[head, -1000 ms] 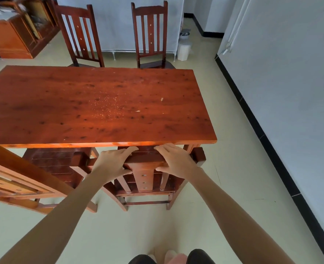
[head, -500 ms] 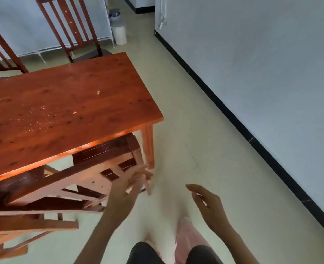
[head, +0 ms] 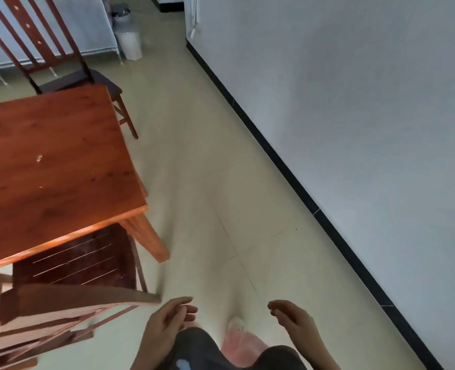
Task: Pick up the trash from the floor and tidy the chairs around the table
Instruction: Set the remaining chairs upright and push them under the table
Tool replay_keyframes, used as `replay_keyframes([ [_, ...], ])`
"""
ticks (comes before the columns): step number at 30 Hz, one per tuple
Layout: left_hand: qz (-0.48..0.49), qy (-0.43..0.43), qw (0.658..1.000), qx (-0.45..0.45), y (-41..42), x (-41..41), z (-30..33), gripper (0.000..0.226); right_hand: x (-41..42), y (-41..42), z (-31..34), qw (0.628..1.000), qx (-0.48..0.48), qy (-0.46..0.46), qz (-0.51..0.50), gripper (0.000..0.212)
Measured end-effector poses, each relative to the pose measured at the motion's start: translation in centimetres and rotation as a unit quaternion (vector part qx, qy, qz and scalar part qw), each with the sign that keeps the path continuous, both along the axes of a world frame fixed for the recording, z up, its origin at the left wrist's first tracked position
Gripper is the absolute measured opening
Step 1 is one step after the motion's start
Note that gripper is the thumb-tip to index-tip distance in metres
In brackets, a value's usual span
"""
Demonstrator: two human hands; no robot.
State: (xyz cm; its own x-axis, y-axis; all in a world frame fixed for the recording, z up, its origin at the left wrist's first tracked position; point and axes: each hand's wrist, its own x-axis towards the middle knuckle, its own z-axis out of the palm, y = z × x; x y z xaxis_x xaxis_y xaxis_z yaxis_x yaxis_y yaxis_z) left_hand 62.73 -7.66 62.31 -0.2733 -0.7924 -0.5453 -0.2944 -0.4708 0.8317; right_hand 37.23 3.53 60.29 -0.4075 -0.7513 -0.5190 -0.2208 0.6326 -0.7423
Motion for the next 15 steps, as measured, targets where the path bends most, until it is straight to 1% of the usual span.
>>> replay_keyframes([
  [4,0.061,0.001,0.998,-0.008,-3.5,-3.1,-0.3,0.026,-5.4,-10.2,2.3,0.997,-0.059,0.002,0.043,0.031],
  [6,0.084,0.008,0.996,0.004,-5.9,-4.7,-0.9,0.026,-7.3,-15.5,2.5,0.994,-0.087,0.005,0.062,0.025],
  [8,0.086,0.009,0.996,0.007,-9.2,-6.6,-1.5,0.026,-8.7,-20.3,2.2,0.992,-0.106,0.003,0.074,0.024],
  [11,0.077,0.006,0.997,-0.013,-16.3,-9.9,-2.1,0.027,-10.6,-27.2,1.1,0.990,-0.117,-0.001,0.075,0.028],
  [15,0.056,0.001,0.997,-0.059,-28.2,-14.3,-0.4,0.027,-13.5,-35.0,-0.2,0.994,-0.089,-0.020,0.057,0.033],
])
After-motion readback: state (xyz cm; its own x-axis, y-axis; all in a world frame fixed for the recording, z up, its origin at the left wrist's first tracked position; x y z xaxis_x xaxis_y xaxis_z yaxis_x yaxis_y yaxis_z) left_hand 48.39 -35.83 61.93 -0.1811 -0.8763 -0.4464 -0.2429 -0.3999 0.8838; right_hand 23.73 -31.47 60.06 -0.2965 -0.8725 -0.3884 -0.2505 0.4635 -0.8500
